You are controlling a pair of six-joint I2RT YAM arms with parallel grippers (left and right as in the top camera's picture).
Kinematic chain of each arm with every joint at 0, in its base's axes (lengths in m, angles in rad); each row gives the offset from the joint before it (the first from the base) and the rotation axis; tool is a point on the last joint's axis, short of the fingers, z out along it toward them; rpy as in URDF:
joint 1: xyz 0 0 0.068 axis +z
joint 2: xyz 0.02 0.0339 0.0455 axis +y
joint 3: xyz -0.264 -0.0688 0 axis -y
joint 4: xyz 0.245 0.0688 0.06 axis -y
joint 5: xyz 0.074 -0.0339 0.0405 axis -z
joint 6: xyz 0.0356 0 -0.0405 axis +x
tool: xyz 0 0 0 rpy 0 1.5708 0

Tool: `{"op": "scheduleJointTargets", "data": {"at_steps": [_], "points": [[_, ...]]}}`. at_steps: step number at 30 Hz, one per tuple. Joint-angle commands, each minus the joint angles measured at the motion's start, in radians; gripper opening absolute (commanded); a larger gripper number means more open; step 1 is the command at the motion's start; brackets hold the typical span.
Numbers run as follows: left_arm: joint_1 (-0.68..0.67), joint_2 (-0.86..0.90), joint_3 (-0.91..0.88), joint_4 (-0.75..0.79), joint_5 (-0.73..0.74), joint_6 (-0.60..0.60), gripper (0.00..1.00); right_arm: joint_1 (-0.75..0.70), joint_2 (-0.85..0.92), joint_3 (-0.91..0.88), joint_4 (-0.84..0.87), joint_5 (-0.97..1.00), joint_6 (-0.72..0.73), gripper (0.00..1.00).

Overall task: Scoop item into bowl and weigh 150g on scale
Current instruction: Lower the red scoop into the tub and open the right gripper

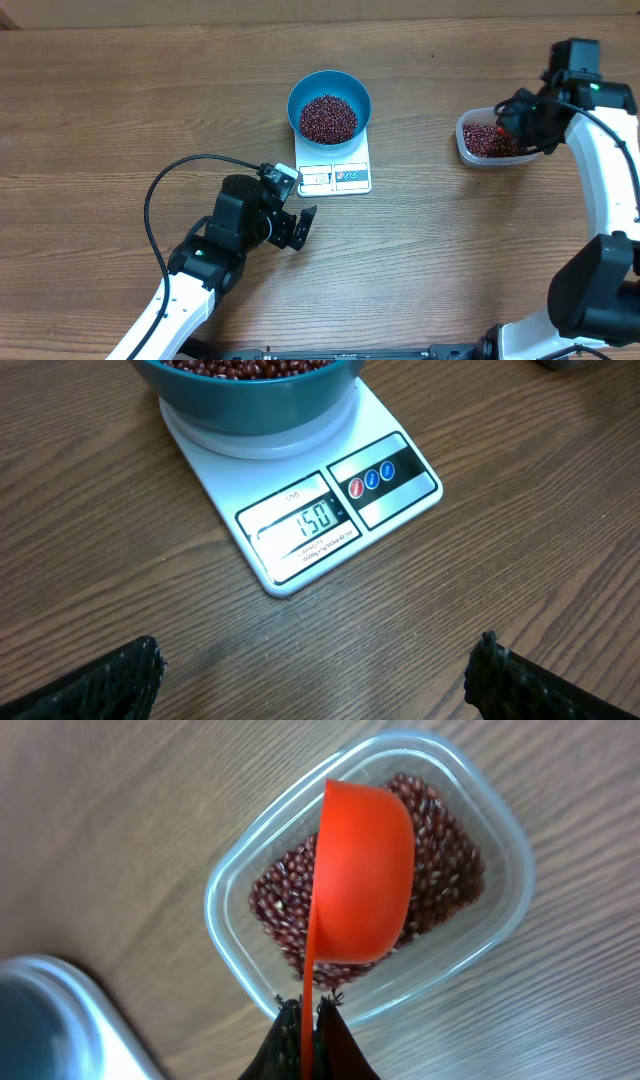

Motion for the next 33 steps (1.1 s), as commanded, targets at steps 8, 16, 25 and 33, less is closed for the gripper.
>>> {"op": "scheduleJointTargets", "data": {"at_steps": [8,16,25,33], "points": [[-0.006,0.005,0.004,0.004,0.012,-0.008,1.00,-0.019,-0.006,-0.141,0.192,-0.216,0.268,0.05],[-0.006,0.005,0.004,0.004,0.012,-0.008,1.00,-0.019,-0.006,-0.153,0.223,-0.216,0.297,0.45],[-0.006,0.005,0.004,0.004,0.012,-0.008,1.00,-0.021,-0.008,-0.152,0.183,-0.246,0.242,0.57],[-0.006,0.005,0.004,0.004,0.012,-0.008,1.00,-0.074,-0.073,-0.151,0.054,-0.318,0.089,0.89]]}}
